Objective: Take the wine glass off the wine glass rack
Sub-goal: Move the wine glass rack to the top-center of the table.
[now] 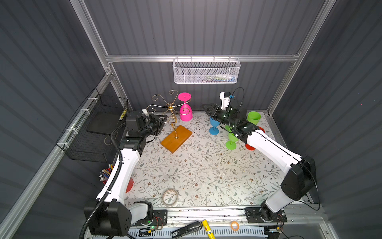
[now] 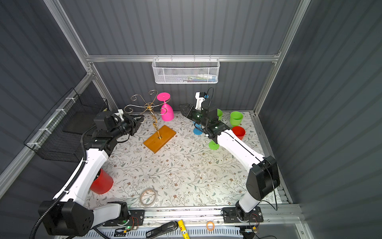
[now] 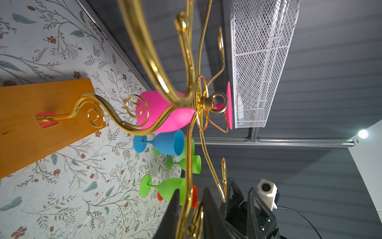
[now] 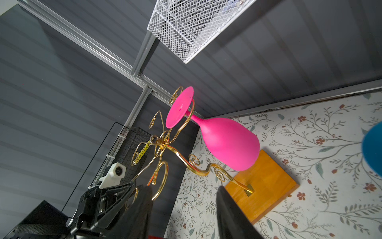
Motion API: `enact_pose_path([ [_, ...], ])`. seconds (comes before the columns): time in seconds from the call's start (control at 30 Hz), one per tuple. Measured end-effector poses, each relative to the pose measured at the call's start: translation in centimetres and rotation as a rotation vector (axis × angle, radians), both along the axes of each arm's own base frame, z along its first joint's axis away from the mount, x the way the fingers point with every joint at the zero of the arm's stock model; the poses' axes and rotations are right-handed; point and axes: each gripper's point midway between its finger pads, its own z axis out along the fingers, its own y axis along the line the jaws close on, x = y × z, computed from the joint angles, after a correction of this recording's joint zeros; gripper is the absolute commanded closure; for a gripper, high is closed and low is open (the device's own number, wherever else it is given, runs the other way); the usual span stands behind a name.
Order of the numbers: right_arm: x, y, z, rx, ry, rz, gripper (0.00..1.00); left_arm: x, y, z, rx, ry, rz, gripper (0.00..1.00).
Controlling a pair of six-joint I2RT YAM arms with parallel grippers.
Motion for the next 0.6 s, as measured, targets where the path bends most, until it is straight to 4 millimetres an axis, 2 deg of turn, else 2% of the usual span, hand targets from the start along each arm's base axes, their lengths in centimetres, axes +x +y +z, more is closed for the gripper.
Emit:
enact_pose_path([
  [0.17, -0.2, -0.1, 0.0, -0.003, -0.001, 0.0, 0.49, 0.1, -0.1, 1.2, -0.015, -0.047, -0.015, 1.0],
  [0.6, -0.8, -0.2, 0.7, -0.016, -0.031, -0.006, 0.49, -0.7, 2.3, 0.7, -0.057, -0.066, -0.031, 1.0],
])
